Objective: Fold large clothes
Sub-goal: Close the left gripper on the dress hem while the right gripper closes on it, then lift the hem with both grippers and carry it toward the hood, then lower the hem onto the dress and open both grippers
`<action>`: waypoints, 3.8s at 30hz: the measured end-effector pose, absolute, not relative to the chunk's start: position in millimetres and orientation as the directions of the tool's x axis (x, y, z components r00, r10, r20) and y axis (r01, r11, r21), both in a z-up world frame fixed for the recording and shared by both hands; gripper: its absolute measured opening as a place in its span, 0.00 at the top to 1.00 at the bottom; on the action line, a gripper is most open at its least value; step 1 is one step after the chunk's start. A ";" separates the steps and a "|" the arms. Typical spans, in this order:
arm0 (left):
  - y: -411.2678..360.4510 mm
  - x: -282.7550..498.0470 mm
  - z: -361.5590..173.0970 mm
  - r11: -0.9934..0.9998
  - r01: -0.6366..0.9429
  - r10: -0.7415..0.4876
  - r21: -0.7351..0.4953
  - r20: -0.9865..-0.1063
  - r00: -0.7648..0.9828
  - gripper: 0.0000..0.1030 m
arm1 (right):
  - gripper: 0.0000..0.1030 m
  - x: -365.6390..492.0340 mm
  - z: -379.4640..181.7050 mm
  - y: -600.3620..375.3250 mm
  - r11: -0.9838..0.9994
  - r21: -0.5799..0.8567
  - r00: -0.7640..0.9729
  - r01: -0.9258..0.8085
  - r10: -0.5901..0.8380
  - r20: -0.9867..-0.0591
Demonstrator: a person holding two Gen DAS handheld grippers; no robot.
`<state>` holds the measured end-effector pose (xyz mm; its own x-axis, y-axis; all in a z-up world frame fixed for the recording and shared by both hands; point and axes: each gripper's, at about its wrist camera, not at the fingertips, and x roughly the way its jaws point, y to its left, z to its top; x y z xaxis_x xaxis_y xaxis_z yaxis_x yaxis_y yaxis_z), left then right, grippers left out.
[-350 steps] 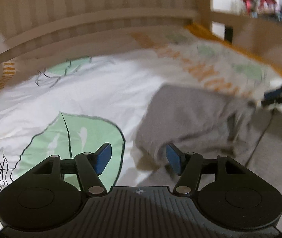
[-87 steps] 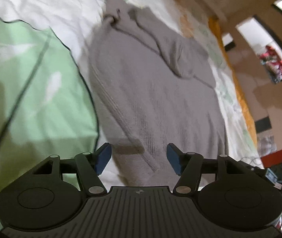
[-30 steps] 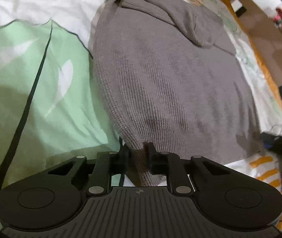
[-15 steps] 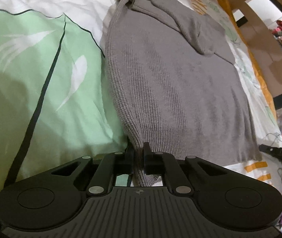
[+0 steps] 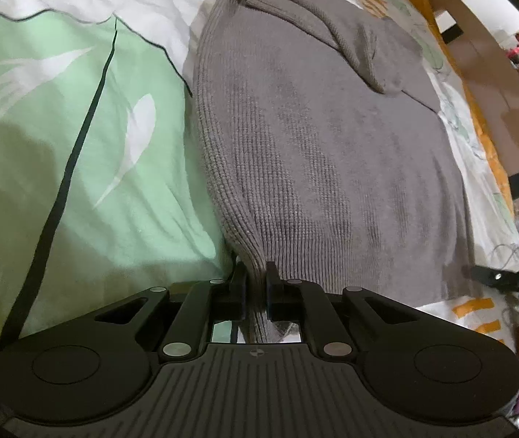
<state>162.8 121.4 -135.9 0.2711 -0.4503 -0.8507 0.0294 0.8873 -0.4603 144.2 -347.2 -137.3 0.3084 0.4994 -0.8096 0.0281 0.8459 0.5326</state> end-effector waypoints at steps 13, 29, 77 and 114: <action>149.1 159.0 -99.3 0.734 0.070 -0.613 -0.676 -0.614 0.497 0.93 | 0.84 132.0 -116.2 -376.2 0.687 0.726 0.491 -0.026 0.642 -0.589; 141.8 271.0 -20.3 0.672 0.169 -0.564 -0.721 -0.350 0.748 0.93 | 0.84 241.6 -72.3 -398.0 0.592 0.797 0.766 -0.118 0.565 -0.306; 80.4 393.1 -81.4 0.901 0.117 -0.343 -0.417 -0.521 0.782 0.22 | 0.24 388.5 -112.4 -348.7 0.869 0.477 0.854 -0.134 0.345 -0.389; -2.5 350.7 -118.8 0.948 0.312 -0.256 -0.057 -0.716 0.649 0.14 | 0.06 351.7 -155.8 -216.7 0.900 -0.042 0.645 -0.433 0.278 -0.712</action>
<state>350.7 -2.5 -118.8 0.6494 -0.2565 -0.7159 0.3120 0.9484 -0.0567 351.7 -216.7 -155.8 0.6454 0.2778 -0.7115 -0.4334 0.9003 -0.0416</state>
